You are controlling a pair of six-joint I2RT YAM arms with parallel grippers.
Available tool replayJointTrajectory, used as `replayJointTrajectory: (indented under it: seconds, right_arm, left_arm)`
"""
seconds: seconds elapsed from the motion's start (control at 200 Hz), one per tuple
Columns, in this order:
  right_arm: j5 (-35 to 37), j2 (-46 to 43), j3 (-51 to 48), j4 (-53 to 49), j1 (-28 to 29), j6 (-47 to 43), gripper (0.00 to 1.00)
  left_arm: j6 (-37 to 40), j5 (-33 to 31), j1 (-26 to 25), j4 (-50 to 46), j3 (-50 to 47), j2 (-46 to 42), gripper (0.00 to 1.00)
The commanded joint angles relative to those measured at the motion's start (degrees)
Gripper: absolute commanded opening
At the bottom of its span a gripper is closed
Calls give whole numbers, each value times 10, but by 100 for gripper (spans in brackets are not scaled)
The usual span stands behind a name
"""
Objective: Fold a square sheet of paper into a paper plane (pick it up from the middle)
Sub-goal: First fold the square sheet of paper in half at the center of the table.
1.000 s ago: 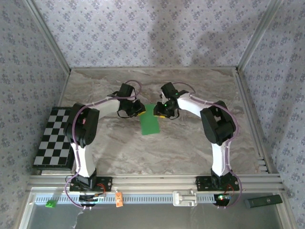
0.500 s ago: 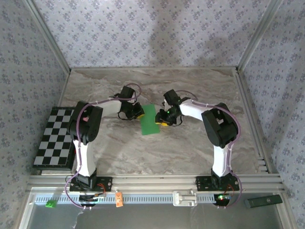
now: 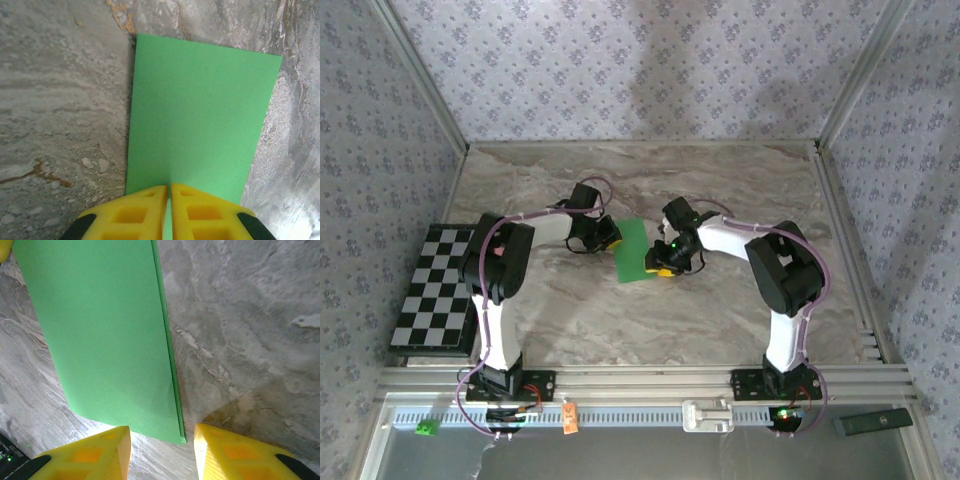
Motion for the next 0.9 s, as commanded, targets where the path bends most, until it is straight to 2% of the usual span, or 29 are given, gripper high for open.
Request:
replayJointTrajectory:
  seconds: [0.0, 0.3, 0.765, 0.895]
  right_arm:
    - [1, -12, -5, -16, 6, -11, 39]
    - [4, -1, 6, -27, 13, -21, 36]
    - [-40, -4, 2, 5, 3, -10, 31]
    - [3, -7, 5, -14, 3, -13, 31]
  left_arm:
    - [-1, -32, 3, -52, -18, 14, 13]
    - [0, -31, 3, -52, -19, 17, 12]
    - [-1, -30, 4, -54, -20, 18, 12]
    - [0, -30, 4, -54, -21, 18, 12]
